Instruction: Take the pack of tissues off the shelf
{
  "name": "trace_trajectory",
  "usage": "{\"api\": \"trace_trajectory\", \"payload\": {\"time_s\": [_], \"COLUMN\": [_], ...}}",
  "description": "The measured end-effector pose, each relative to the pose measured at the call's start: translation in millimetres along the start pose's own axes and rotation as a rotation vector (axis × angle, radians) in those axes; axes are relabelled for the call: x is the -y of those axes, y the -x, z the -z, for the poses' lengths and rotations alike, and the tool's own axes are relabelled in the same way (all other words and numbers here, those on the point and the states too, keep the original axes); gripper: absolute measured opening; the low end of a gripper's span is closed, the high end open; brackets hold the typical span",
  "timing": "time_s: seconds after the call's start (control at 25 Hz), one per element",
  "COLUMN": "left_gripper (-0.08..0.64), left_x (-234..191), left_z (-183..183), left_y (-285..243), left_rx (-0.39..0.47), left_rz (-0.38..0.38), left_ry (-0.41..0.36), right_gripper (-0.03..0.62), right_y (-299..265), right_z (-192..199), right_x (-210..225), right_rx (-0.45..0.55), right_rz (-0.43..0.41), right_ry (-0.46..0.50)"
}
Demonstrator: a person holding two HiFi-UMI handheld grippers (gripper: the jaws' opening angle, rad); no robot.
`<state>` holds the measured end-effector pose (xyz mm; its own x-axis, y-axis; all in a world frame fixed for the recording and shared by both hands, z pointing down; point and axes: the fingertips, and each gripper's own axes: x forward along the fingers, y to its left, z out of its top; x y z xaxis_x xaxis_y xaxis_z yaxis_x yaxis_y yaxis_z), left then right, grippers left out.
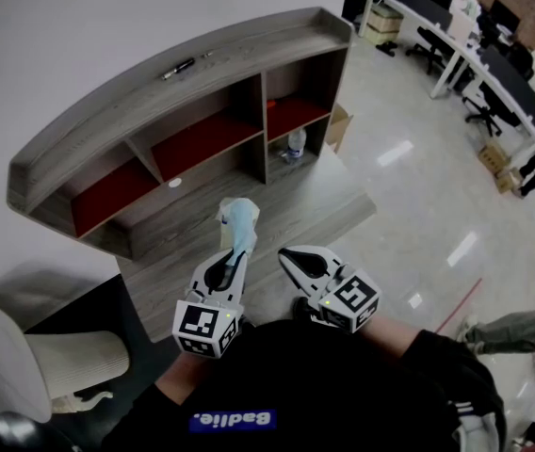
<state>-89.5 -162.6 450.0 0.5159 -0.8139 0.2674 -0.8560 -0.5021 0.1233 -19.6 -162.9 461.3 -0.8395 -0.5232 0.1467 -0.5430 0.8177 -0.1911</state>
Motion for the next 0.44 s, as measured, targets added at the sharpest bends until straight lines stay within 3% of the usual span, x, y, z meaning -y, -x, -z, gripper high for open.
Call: {"api": "trace_trajectory", "payload": {"time_s": [0.44], "left_gripper": [0.044], "left_x": [-2.6], "left_z": [0.4], "left_y": [0.7], "left_rx": [0.000], "left_rz": [-0.007], "left_ry": [0.001], "right_gripper": [0.029], "right_y": [-1.2], "right_z": [0.9], "right_x": [-0.3], "right_rx": [0.003], "right_rz": [-0.002], "right_ry": [0.000]}}
